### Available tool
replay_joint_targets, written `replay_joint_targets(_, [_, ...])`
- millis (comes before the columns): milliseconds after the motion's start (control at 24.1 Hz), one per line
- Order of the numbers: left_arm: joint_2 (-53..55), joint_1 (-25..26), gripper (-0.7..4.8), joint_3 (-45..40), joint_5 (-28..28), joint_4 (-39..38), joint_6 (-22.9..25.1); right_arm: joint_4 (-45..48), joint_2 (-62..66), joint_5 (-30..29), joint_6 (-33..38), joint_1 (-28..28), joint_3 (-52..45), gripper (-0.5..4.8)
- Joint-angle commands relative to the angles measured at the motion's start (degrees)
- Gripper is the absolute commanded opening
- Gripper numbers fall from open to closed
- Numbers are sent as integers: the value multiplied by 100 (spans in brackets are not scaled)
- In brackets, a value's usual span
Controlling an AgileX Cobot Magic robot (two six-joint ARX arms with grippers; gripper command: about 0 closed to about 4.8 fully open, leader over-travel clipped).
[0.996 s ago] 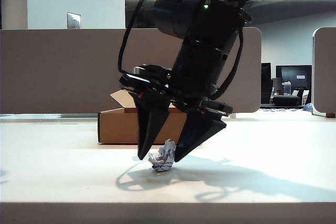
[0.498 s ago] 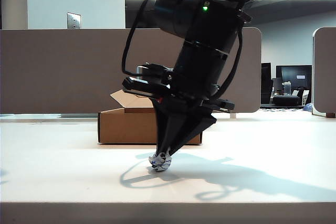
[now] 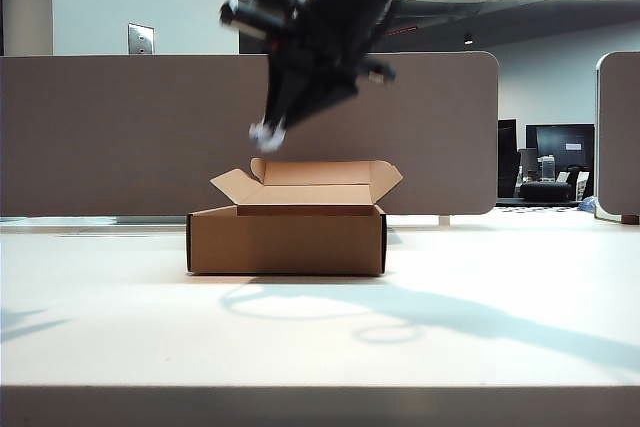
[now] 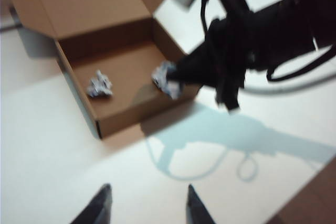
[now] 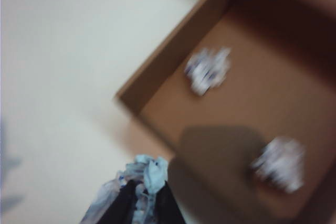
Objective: Pick up all the paper balls on the table and put them in the paper box.
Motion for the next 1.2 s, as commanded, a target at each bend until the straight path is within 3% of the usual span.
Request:
replay_joint_targets(41, [-4, 4, 175, 2, -256, 181, 7, 254, 138, 177, -129, -356, 468, 72])
replay_joint_targets(166, [-4, 4, 175, 2, -498, 181, 4, 273, 525, 131, -192, -767, 870, 79])
replay_joint_targets(249, [-4, 4, 175, 2, -662, 179, 2, 321, 929, -212, -210, -1027, 1038, 158])
replay_joint_targets(622, [-4, 4, 175, 2, -693, 293, 2, 319, 1049, -424, -654, -1104, 1021, 281])
replay_joint_targets(747, [-4, 4, 175, 2, -680, 404, 0, 278, 861, 79, -682, -1104, 1021, 319])
replay_joint_targets(788, [-4, 4, 175, 2, -682, 404, 0, 68, 743, 122, -680, -1104, 1019, 311])
replay_joint_targets(830, [-4, 4, 174, 2, -680, 420, -2, -55, 662, 17, -680, -1106, 1016, 243])
replay_joint_targets(871, [-4, 4, 169, 2, -680, 433, -2, -195, 584, -127, -667, -1108, 1016, 118])
replay_joint_targets(913, [-7, 4, 132, 2, -680, 435, -4, -334, 503, -271, -616, -1108, 1016, 27])
replay_joint_targets(996, [-57, 4, 19, 2, -680, 326, -46, -614, 291, -396, -542, -1106, 1012, 35])
replay_joint_targets(1203, [-839, 0, 16, 0, -704, 192, -170, -1344, -920, -278, -463, -1038, 1008, 34])
